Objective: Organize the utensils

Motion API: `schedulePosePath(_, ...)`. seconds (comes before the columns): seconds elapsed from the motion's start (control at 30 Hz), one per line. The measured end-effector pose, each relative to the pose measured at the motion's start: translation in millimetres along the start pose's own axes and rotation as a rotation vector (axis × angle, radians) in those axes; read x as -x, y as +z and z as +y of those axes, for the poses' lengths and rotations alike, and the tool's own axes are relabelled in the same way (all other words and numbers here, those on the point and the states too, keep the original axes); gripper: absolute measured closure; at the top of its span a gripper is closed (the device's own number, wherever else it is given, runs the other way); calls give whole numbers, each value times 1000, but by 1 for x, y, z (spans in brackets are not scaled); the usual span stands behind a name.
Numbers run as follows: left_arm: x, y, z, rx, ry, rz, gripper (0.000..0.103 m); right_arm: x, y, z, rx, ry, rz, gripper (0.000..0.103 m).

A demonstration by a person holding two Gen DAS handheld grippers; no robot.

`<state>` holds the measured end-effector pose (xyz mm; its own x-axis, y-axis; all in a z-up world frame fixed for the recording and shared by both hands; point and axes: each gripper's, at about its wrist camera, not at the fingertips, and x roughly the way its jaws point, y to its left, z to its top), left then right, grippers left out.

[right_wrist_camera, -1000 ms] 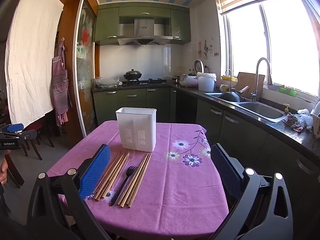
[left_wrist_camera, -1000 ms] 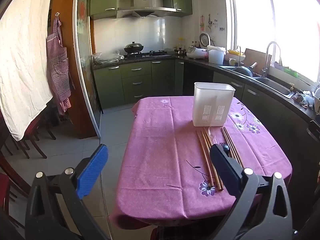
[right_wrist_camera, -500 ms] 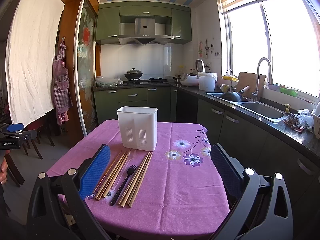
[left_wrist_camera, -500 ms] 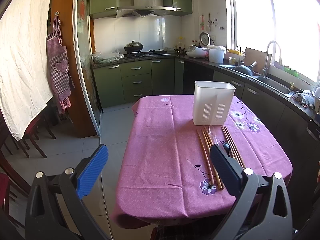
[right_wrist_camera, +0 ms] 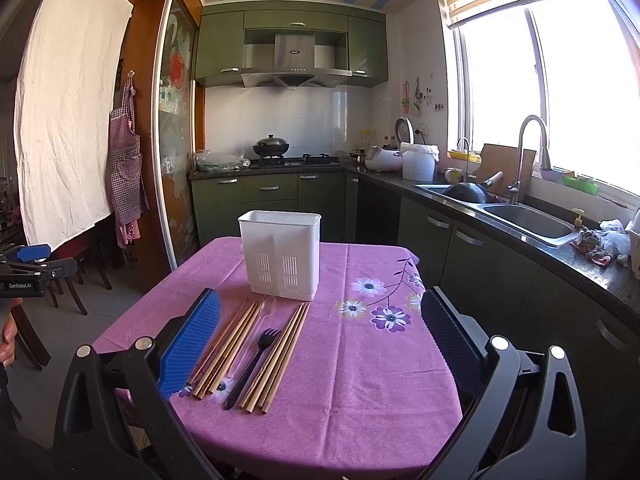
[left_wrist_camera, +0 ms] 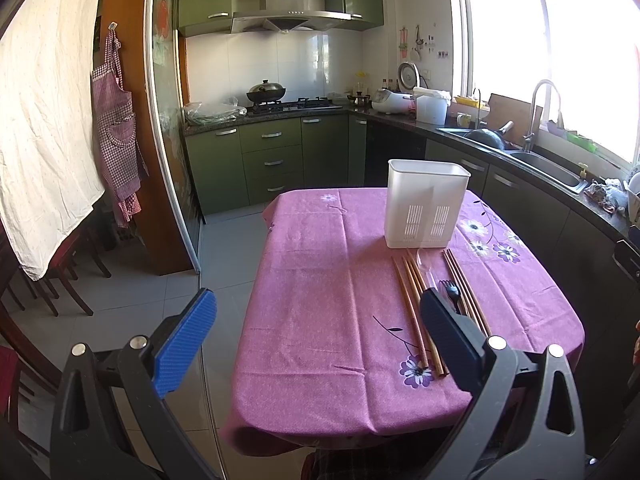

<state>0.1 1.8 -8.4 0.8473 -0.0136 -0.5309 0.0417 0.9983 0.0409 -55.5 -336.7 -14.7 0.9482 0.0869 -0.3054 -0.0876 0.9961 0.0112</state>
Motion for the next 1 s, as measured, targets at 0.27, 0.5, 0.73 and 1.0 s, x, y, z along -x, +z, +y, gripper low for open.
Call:
schedulePosePath(0.27,1,0,1,3,-1,0,6,1,1,1,2,5,2,4)
schedulePosePath(0.5,1,-2,1,1,-1,4,6,1,1,2,4,9,3,4)
schedulePosePath(0.73,1,-1,2,2,-1,5,6,1,1,3,4,7,3,4)
schedulePosePath(1.0,0,-2,1,1,-1,6,6,1,1,3,6,4,4,4)
